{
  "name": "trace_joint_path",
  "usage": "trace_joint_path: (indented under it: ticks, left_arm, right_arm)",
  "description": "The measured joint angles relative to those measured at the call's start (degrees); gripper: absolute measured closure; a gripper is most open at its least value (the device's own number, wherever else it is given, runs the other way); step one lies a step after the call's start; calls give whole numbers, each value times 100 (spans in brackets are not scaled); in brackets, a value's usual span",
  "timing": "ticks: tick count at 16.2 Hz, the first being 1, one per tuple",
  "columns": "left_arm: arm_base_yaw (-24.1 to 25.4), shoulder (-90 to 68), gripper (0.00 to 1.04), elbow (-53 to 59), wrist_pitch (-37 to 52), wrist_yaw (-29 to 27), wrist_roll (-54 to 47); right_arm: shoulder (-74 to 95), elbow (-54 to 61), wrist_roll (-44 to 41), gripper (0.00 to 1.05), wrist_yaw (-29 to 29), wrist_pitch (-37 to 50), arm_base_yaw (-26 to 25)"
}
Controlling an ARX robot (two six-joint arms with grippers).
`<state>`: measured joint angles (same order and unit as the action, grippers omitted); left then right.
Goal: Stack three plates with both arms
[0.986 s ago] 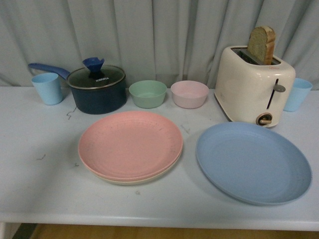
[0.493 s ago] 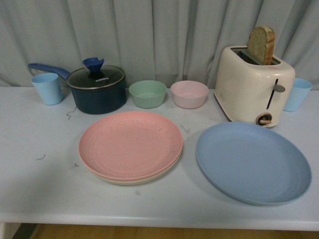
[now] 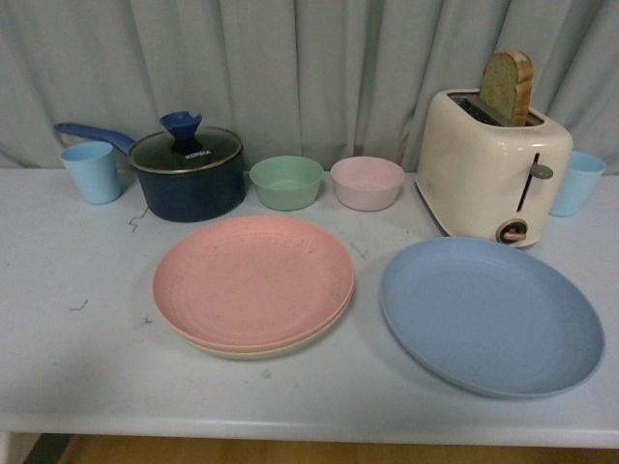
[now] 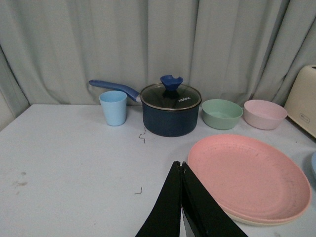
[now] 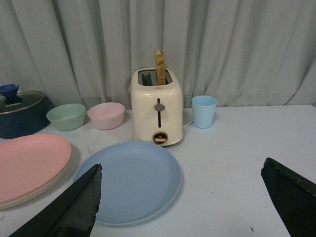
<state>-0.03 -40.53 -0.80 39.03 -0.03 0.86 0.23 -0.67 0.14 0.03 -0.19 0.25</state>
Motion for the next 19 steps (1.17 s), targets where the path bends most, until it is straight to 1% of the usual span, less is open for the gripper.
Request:
trace_joint_path:
  ticks: [6,8,15,19]
  left_arm:
    - [0,1156,103,15,-1054,0,-2]
    - [0,1364,103,15,-1235,0,0]
    - [0,2520,103,15,-2367,0,-2]
    - [0,2951,103,15,-2802,0,-2]
  right_arm:
    - [0,0,-2,6,0,0,0]
    - [2,0,0,6,-2,0,0]
    - [0,0,0,6,0,0,0]
    - [0,0,-2,6,-2,0,0]
